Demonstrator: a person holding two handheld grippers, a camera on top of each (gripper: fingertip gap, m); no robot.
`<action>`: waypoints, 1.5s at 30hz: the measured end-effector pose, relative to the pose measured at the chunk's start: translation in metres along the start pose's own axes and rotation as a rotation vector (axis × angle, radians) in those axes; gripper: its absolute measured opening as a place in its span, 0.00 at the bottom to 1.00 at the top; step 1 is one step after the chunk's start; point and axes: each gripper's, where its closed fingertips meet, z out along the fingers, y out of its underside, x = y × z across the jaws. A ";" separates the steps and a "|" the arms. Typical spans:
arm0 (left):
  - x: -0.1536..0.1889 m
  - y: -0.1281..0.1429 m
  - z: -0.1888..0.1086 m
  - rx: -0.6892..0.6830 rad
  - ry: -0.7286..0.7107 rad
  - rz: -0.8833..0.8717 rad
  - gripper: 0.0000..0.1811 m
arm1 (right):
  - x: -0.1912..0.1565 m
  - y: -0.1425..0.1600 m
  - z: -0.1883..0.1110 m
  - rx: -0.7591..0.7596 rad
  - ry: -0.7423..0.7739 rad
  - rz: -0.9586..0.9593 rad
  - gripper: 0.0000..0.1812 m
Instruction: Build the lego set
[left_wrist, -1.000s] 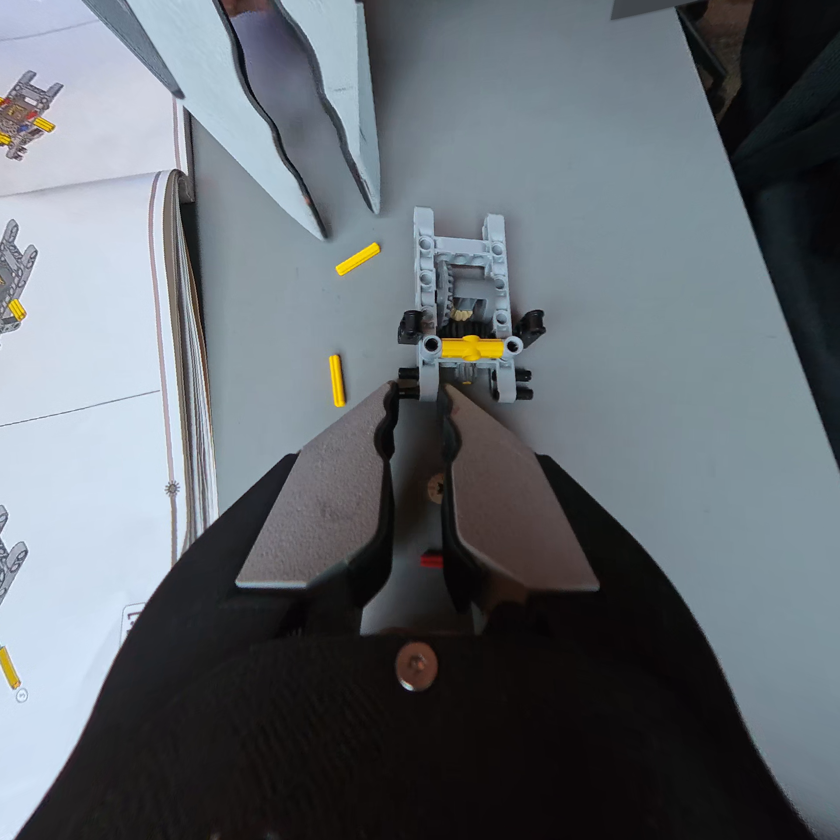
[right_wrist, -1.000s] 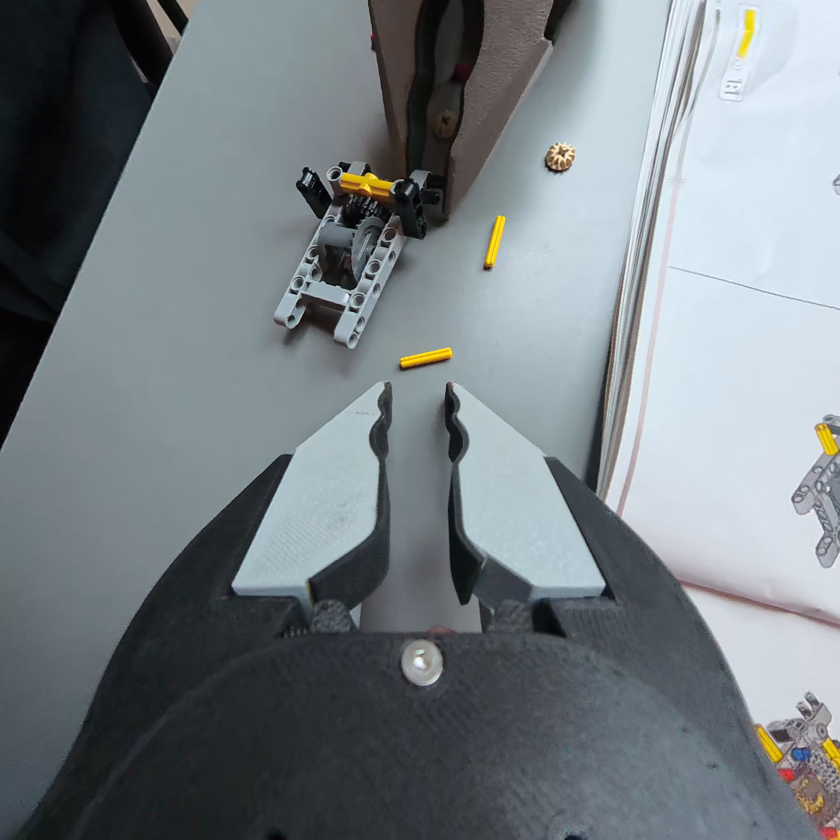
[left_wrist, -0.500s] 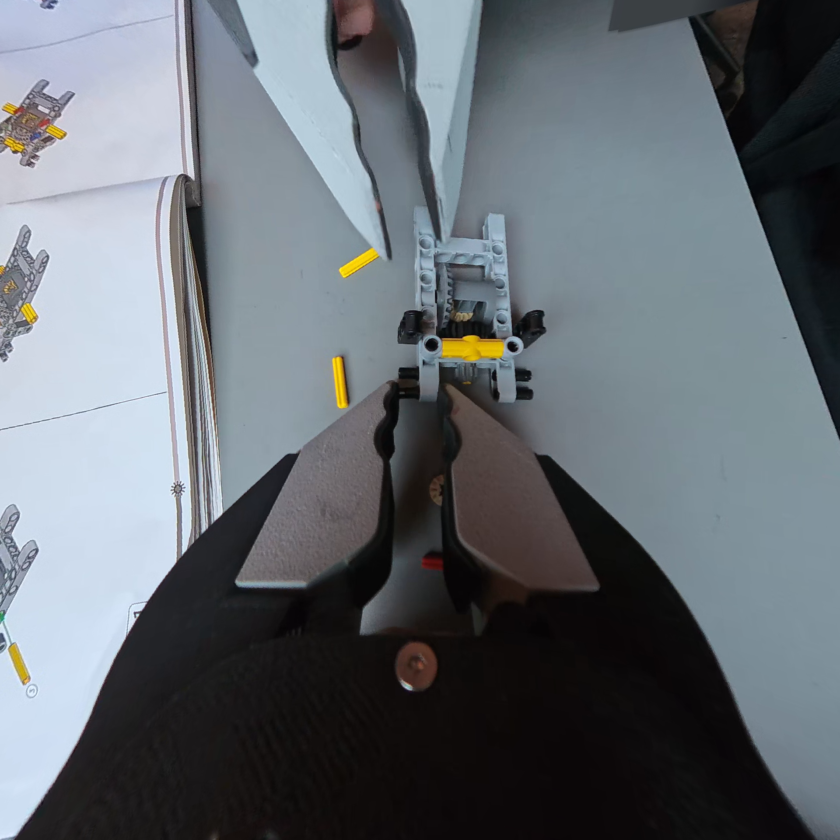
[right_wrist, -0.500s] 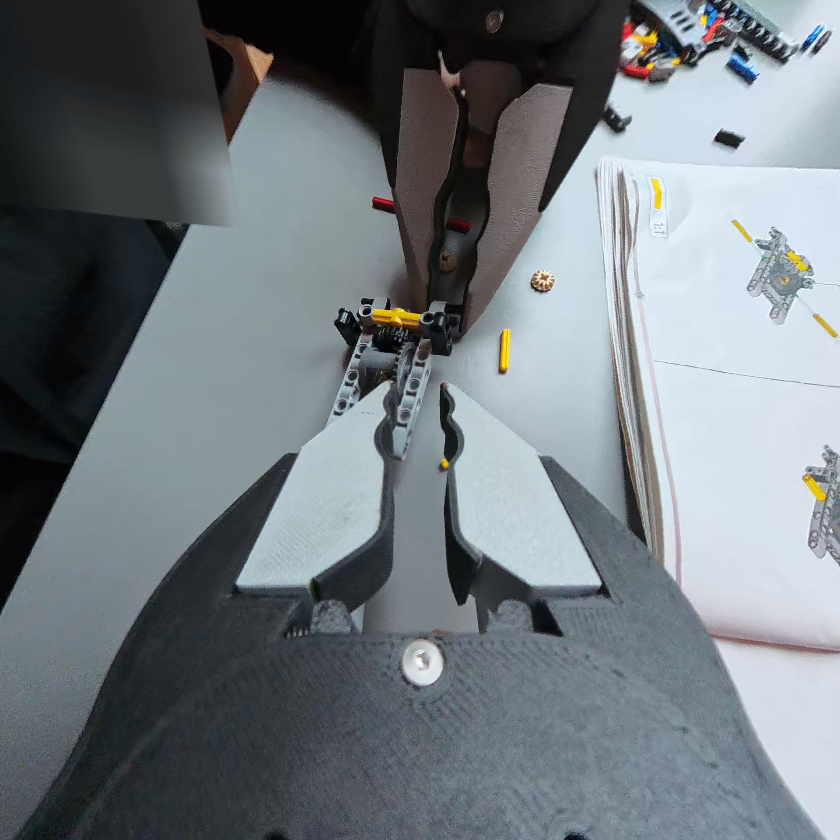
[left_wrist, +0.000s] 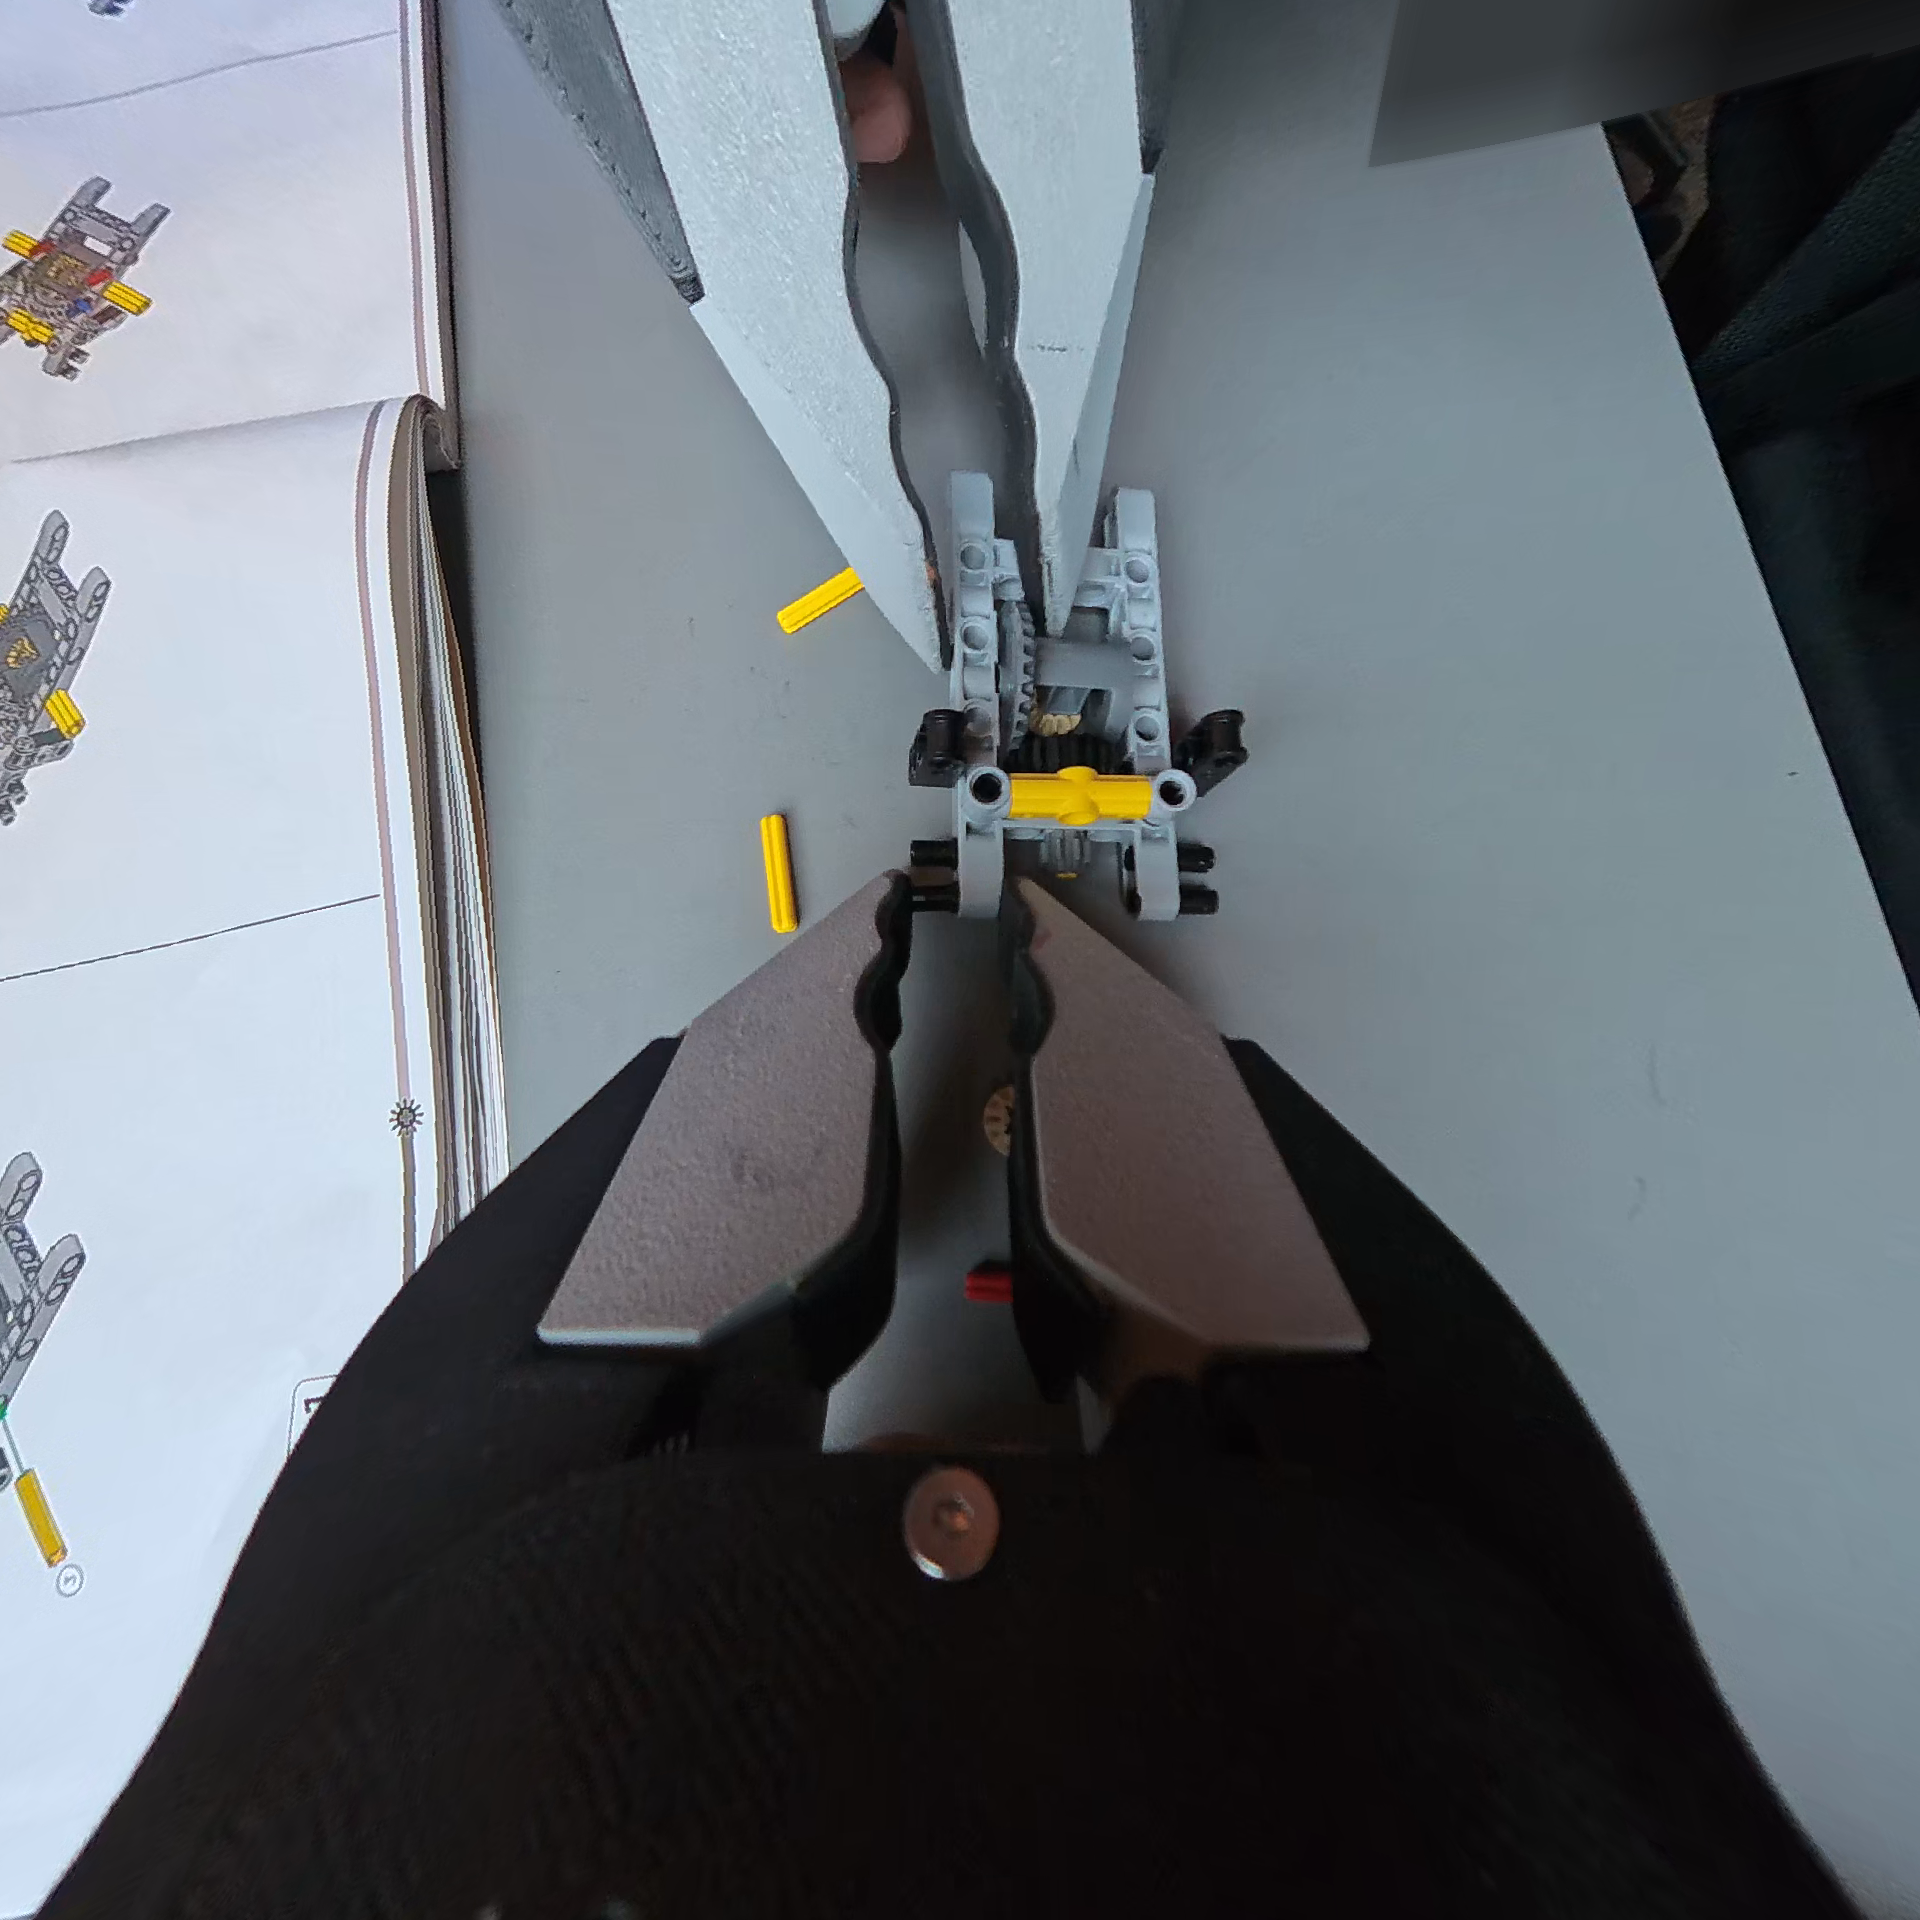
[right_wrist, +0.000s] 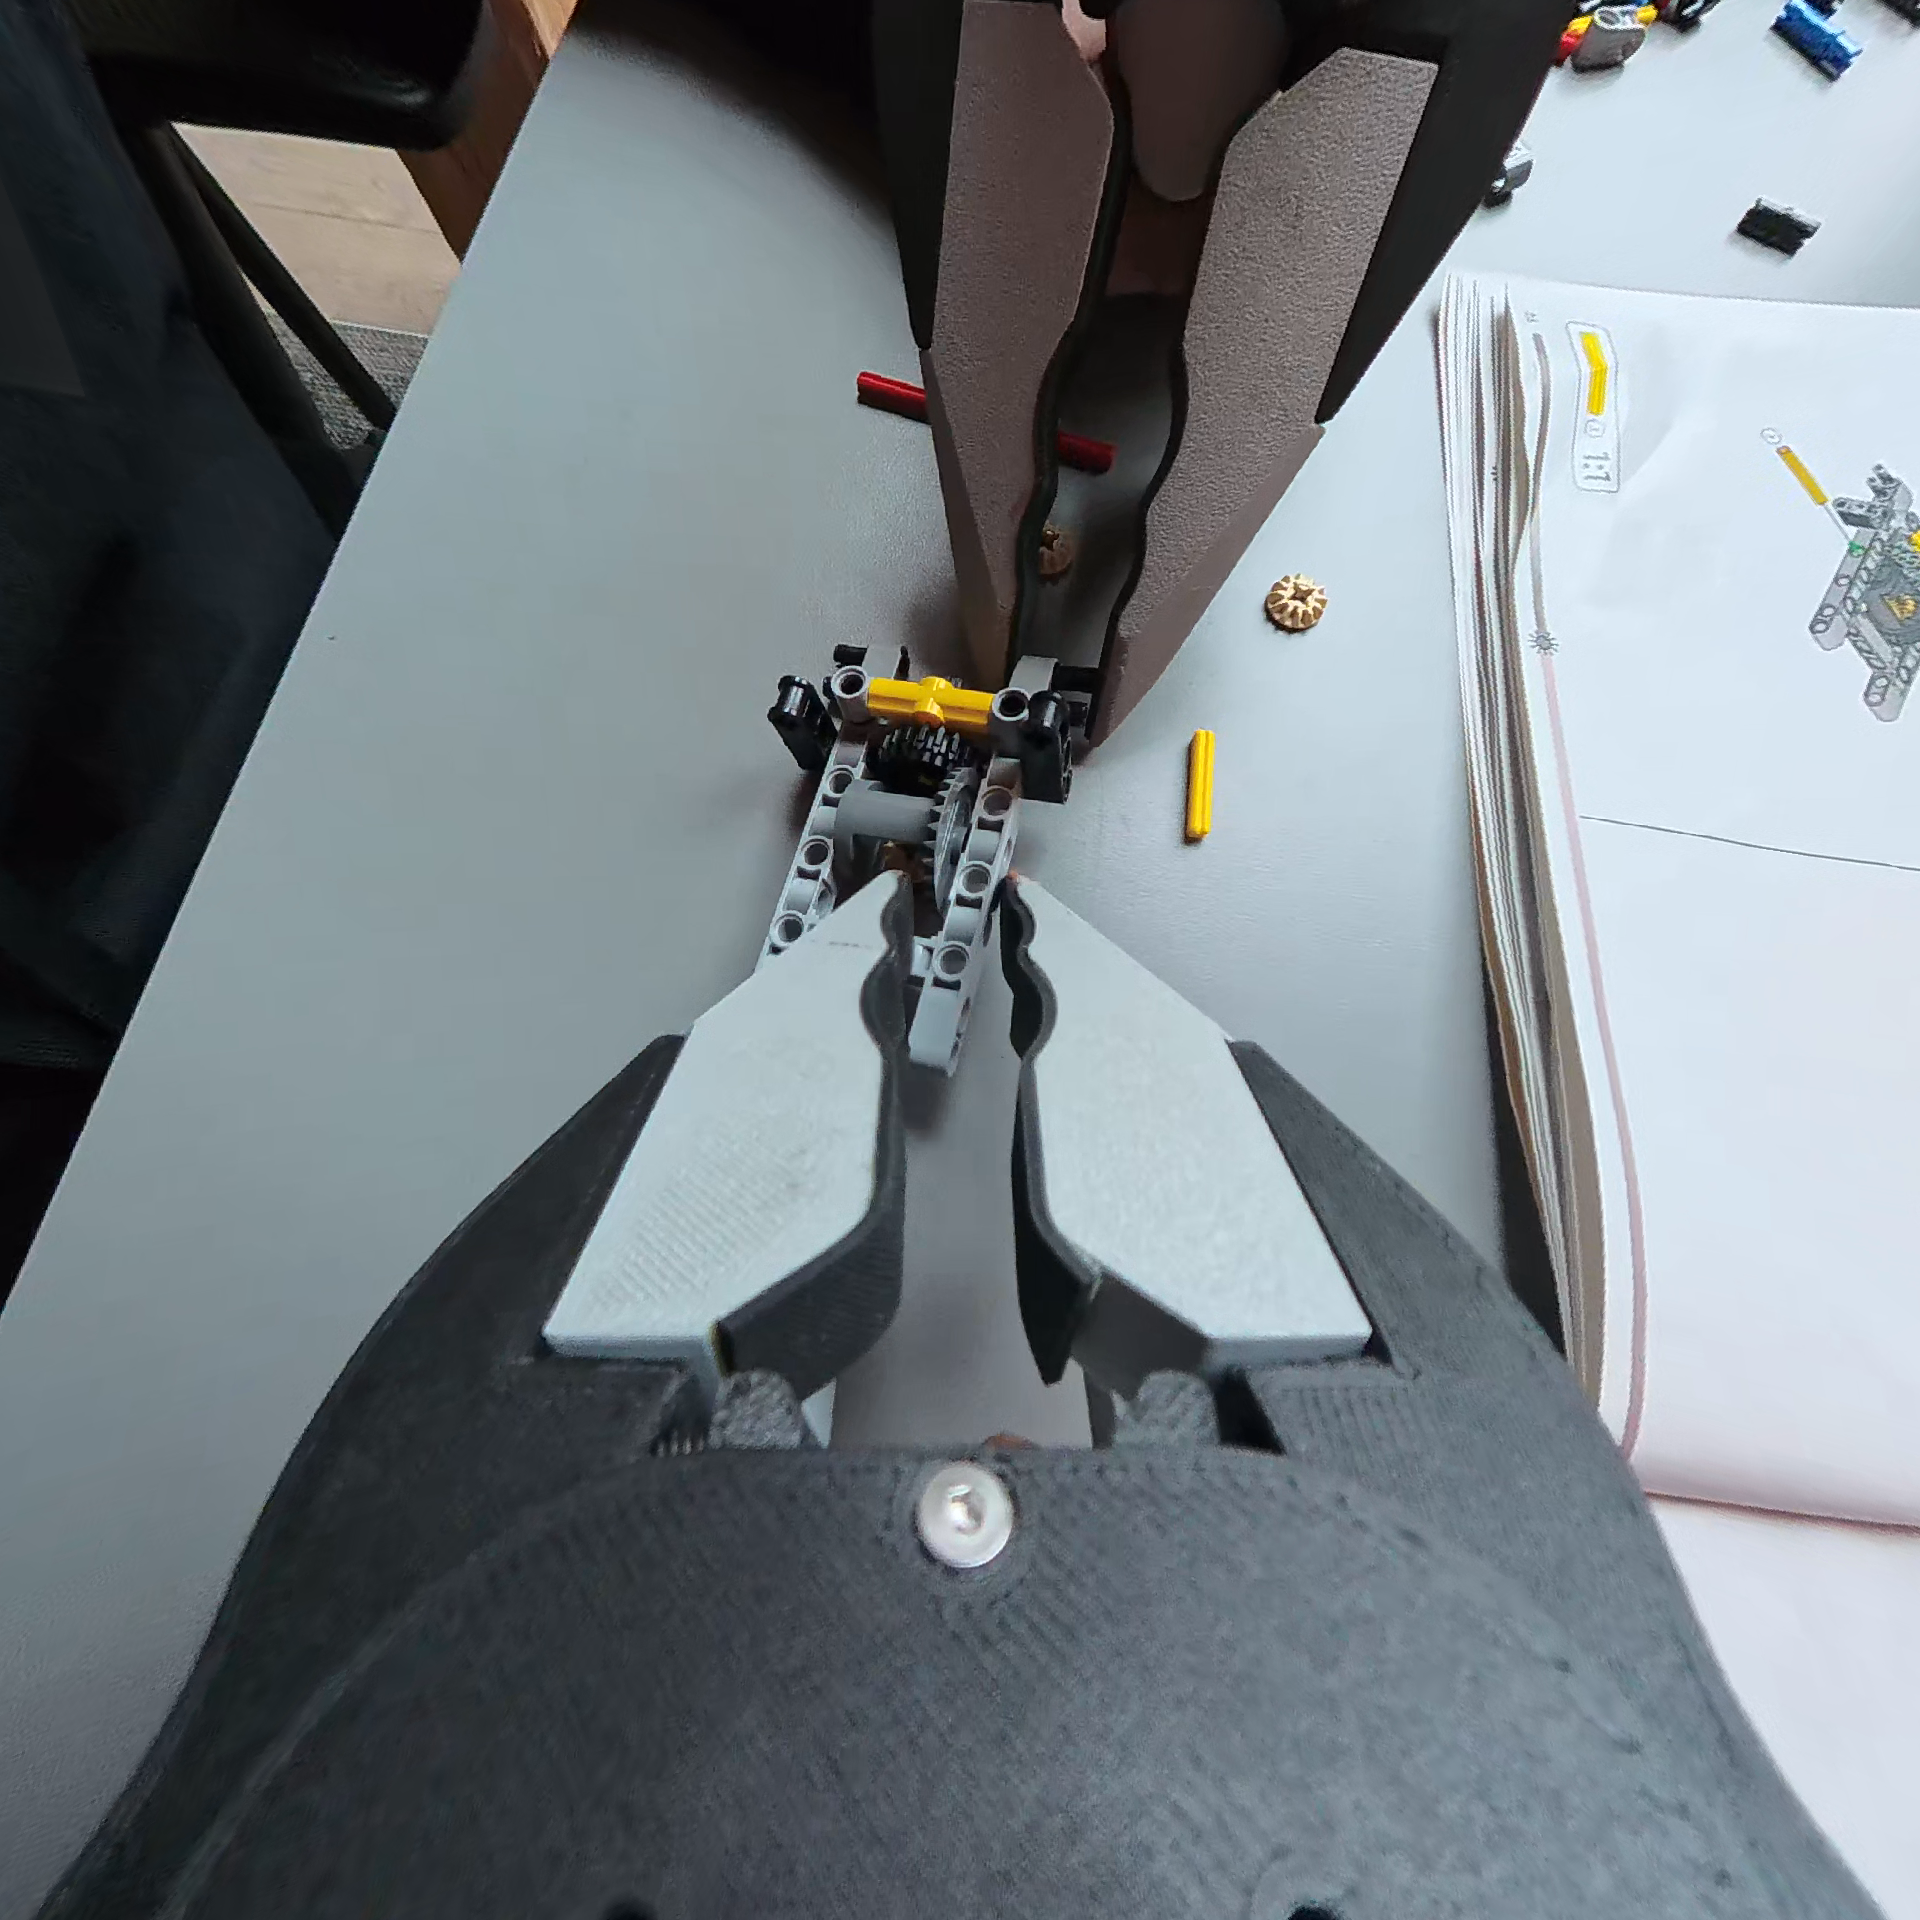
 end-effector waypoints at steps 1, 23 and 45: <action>0.000 0.000 0.000 0.000 0.001 0.001 0.08 | 0.000 0.000 0.000 0.001 0.003 0.002 0.07; 0.009 -0.006 0.006 -0.004 0.029 0.017 0.08 | -0.010 0.004 -0.004 -0.020 0.098 0.058 0.05; -0.004 -0.003 -0.010 -0.019 -0.022 -0.025 0.17 | -0.013 0.005 -0.004 -0.028 0.217 0.161 0.05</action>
